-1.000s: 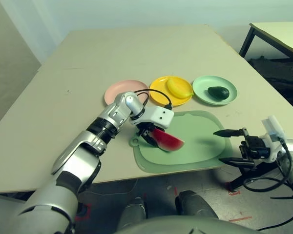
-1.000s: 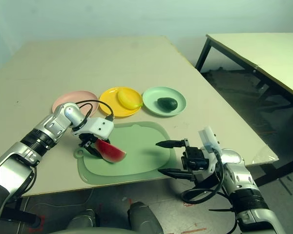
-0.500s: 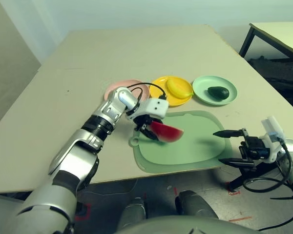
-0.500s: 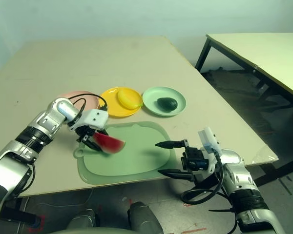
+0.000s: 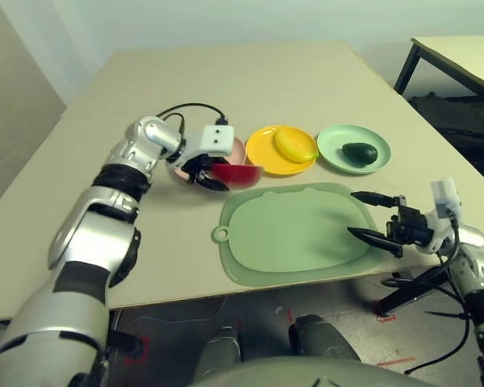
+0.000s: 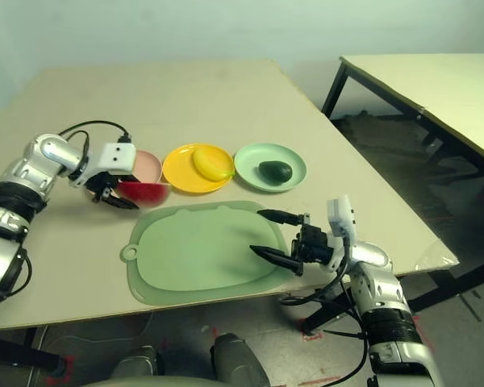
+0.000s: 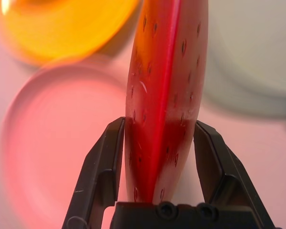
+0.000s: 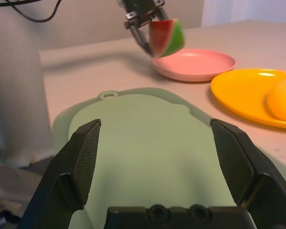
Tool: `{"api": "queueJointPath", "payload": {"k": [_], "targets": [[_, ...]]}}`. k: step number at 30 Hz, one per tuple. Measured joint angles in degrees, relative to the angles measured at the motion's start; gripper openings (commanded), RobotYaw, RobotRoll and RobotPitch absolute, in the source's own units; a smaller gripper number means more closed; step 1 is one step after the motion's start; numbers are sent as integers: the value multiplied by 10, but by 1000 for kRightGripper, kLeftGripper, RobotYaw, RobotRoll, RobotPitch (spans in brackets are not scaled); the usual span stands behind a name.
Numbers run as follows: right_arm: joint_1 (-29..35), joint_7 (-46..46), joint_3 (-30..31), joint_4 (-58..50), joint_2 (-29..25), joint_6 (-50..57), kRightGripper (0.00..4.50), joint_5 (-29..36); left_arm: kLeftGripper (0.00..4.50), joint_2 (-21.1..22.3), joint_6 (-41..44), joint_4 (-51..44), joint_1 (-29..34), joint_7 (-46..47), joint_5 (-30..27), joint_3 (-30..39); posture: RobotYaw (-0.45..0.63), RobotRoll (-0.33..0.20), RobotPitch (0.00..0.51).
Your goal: Place the fruits into color-matched plates.
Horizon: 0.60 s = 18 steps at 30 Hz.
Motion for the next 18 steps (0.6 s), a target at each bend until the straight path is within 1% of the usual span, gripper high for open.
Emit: {"api": "queueJointPath", "payload": {"k": [3, 4, 6, 8, 14, 16, 18], "targets": [[16, -13, -2, -18, 7, 2, 4500, -6, 2341, 10, -12, 46, -16, 60, 27, 0, -245, 0, 0], [17, -16, -4, -23, 9, 3, 4500, -8, 2341, 9, -14, 56, -17, 75, 36, 0, -264, 0, 0], [18, -20, -6, -31, 11, 6, 4500, -9, 2341, 7, -17, 72, -17, 100, 50, -1, -264, 0, 0], [21, -23, -10, -37, 11, 8, 4500, -10, 2341, 6, -17, 82, -16, 127, 67, -4, -270, 0, 0], [29, -26, -12, -48, 12, 14, 4500, -13, 2341, -12, -11, 99, -6, 196, 92, -3, -284, 0, 0], [31, -27, -13, -48, 12, 14, 4500, -16, 3088, -17, -10, 100, -2, 213, 97, -3, -286, 0, 0], [31, -29, -14, -50, 12, 18, 4500, -16, 3663, -21, -10, 101, 0, 225, 104, -3, -286, 0, 0]]}}
